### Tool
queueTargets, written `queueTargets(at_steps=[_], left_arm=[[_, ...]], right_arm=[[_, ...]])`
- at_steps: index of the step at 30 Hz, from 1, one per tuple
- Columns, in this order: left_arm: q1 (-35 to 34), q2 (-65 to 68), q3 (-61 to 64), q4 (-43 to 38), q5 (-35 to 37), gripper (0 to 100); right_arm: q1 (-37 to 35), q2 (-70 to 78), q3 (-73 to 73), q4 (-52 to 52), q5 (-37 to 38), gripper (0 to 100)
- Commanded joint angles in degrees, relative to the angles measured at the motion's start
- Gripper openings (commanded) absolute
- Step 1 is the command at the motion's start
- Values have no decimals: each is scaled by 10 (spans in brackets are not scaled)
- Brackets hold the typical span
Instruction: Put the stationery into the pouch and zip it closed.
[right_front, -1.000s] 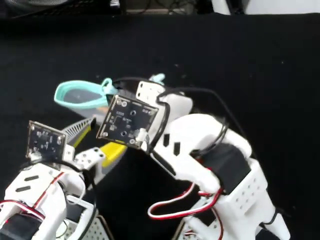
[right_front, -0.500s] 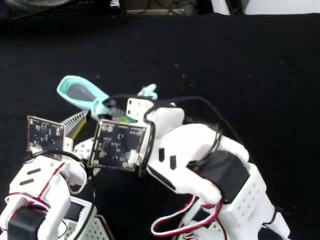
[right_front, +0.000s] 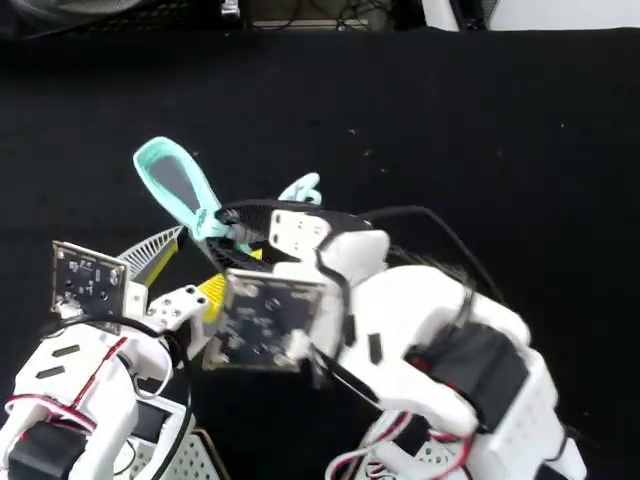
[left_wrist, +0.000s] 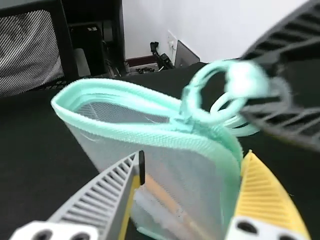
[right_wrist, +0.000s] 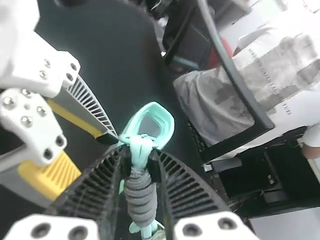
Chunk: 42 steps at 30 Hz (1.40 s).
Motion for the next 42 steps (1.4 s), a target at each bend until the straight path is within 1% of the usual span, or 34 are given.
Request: queueTargets(at_steps=[1, 9, 15, 19, 21, 23, 25, 27, 29, 32, 35, 37, 39, 42], left_arm=[[-43, 1, -14, -2, -22, 316], [-97, 1, -15, -2, -37, 316], [-97, 1, -22, 2, -37, 316], [-97, 1, -21, 3, -37, 316], [-97, 1, -20, 3, -37, 316], [-97, 1, -11, 0, -37, 316], [-97, 1, -2, -2, -37, 316], [-97, 1, 1, -2, -37, 316], [-97, 1, -2, -2, -37, 316], [-97, 1, -3, 0, -37, 315], [-97, 1, 0, -2, -37, 315], [-97, 1, 0, -2, -37, 315], [-97, 1, 0, -2, -37, 315], [-97, 1, 0, -2, -37, 315]], right_arm=[[-10, -38, -30, -4, 2, 12], [-9, -12, -29, -4, 4, 12], [-8, 28, -29, -5, 5, 12], [-7, 35, -29, 16, -4, 16], [-6, 29, -29, 47, -47, 47], [-5, 22, -29, 94, -82, 119], [5, 15, -20, 127, -94, 176], [19, 0, 4, 134, -102, 185], [40, -14, 50, 113, -109, 186], [62, -35, 147, 52, -132, 188], [62, -56, 237, -18, -157, 188], [62, -76, 271, -57, -190, 191], [62, -99, 292, -83, -224, 222], [61, -131, 313, -92, -265, 276]])
